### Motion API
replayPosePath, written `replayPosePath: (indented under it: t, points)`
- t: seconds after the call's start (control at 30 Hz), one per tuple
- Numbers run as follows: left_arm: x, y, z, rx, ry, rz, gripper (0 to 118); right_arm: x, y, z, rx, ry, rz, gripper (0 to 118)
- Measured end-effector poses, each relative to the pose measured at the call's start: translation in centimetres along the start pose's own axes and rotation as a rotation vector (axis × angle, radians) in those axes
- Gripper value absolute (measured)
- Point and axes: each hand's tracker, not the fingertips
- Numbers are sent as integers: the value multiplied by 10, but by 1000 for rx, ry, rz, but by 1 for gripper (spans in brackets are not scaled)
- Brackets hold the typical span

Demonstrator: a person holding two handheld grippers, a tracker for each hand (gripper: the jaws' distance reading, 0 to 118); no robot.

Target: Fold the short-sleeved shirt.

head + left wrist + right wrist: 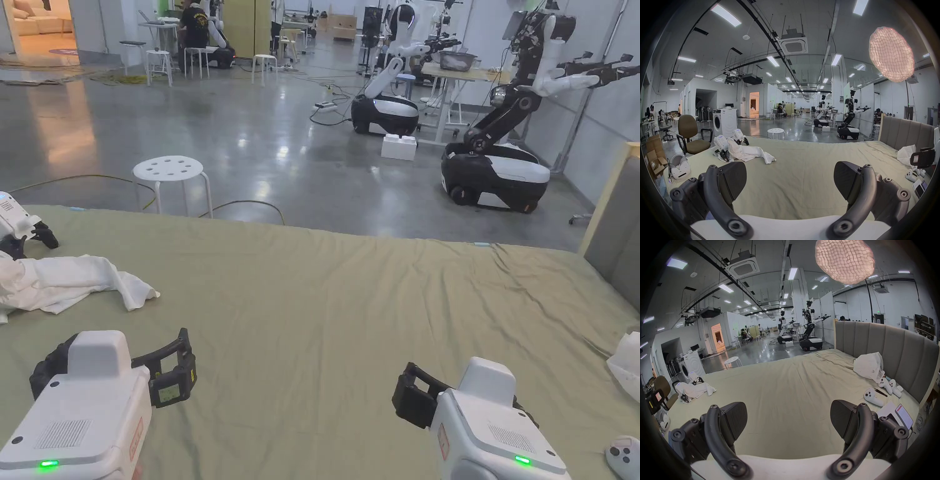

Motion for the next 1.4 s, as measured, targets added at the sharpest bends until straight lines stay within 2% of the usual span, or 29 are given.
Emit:
replayPosePath:
  t: [0.6,1.07,1.17,1.33,1.4]
  points:
    - [-3,-3,0,-22,-14,8,109,-4,0,-5,21,-28,69,106]
    - [-6,-10,0,-32,-16,9,109,4,-2,-10,8,-43,23,106]
    - [-7,-11,0,-25,-11,6,109,6,-3,-10,15,-74,22,106]
    - [-7,-10,-1,-24,-12,-6,109,11,-6,-9,67,-34,24,106]
    - [-6,-10,-1,-19,-15,-12,109,10,-8,-8,106,-11,56,106]
